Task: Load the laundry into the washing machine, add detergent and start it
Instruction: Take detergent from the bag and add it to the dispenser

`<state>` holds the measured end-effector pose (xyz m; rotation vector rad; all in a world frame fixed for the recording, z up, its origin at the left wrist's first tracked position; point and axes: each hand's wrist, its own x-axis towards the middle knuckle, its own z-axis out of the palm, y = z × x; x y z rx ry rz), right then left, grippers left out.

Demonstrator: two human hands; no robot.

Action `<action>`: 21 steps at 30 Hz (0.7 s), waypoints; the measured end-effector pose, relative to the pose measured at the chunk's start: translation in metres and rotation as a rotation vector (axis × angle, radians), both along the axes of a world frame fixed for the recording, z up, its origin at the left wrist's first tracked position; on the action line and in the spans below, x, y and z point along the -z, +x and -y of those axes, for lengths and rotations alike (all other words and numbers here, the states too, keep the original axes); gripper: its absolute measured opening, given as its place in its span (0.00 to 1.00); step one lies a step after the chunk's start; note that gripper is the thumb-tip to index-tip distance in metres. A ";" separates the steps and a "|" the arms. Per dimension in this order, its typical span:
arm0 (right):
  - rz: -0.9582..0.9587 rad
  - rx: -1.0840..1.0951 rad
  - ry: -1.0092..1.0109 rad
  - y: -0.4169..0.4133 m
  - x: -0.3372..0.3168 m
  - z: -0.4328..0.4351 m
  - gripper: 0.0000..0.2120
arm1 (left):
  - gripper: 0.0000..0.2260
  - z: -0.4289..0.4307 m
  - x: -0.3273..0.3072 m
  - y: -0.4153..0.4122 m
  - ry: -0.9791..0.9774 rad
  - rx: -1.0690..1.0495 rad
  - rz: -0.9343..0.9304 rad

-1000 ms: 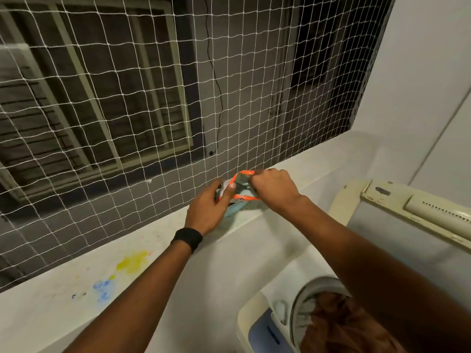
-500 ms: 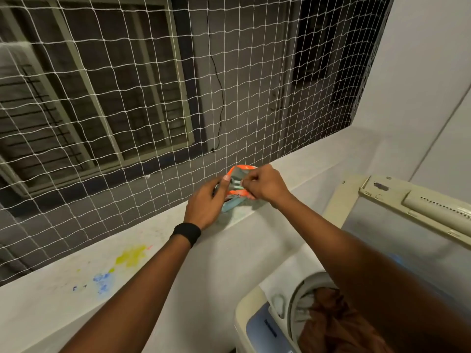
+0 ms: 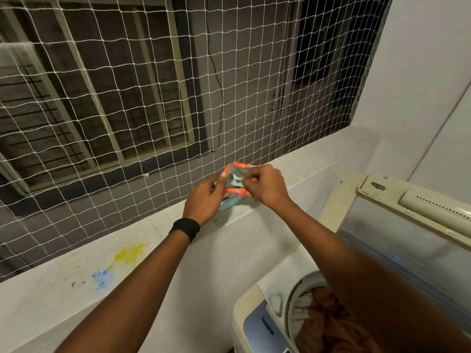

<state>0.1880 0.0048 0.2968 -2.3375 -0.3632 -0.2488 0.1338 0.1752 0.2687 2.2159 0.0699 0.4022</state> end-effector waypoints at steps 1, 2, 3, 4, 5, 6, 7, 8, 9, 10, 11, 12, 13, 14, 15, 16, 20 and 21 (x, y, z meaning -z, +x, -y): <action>-0.038 0.004 0.046 0.002 0.000 0.001 0.06 | 0.30 0.000 0.000 0.000 -0.002 -0.003 -0.004; -0.088 0.011 0.112 0.004 0.002 0.002 0.05 | 0.30 -0.001 0.000 0.001 -0.002 -0.006 -0.007; -0.149 0.021 0.191 0.006 0.004 0.004 0.04 | 0.29 0.000 0.000 0.001 -0.001 -0.007 -0.011; -0.214 0.028 0.287 0.006 0.006 0.005 0.03 | 0.28 0.000 -0.001 0.002 0.004 -0.006 -0.009; -0.269 0.037 0.375 0.006 0.007 0.007 0.04 | 0.26 0.002 -0.002 0.001 0.011 -0.004 -0.002; -0.313 0.038 0.464 0.006 0.008 0.008 0.05 | 0.25 0.003 -0.002 0.003 0.016 -0.004 0.008; -0.354 0.031 0.535 0.003 0.007 0.011 0.05 | 0.25 0.004 -0.004 0.004 0.018 -0.007 0.013; -0.394 0.016 0.602 0.000 0.005 0.014 0.04 | 0.25 0.005 -0.005 0.005 0.014 -0.010 0.021; -0.426 0.006 0.648 -0.005 0.002 0.017 0.04 | 0.25 0.006 -0.007 0.006 0.009 -0.011 0.027; -0.446 0.004 0.690 -0.008 0.001 0.022 0.04 | 0.25 0.009 -0.009 0.007 0.006 -0.006 0.041; -0.455 0.011 0.710 -0.010 -0.001 0.027 0.04 | 0.24 0.012 -0.012 0.007 -0.001 -0.001 0.056; -0.457 0.021 0.727 -0.012 -0.001 0.032 0.04 | 0.24 0.015 -0.015 0.007 -0.010 0.004 0.079; -0.456 0.033 0.740 -0.015 -0.003 0.038 0.04 | 0.23 0.020 -0.019 0.006 -0.020 0.009 0.110; -0.461 0.040 0.760 -0.019 -0.004 0.043 0.04 | 0.23 0.024 -0.021 0.006 -0.032 0.010 0.141; -0.466 0.050 0.784 -0.023 -0.005 0.050 0.05 | 0.22 0.031 -0.024 0.004 -0.043 0.019 0.176; -0.469 0.060 0.809 -0.027 -0.007 0.057 0.05 | 0.23 0.037 -0.026 0.004 -0.063 0.030 0.208; -0.458 0.102 0.880 -0.049 -0.009 0.090 0.05 | 0.21 0.071 -0.030 0.001 -0.132 0.096 0.322; -0.453 0.112 0.894 -0.055 -0.008 0.099 0.04 | 0.21 0.081 -0.029 0.001 -0.126 0.101 0.347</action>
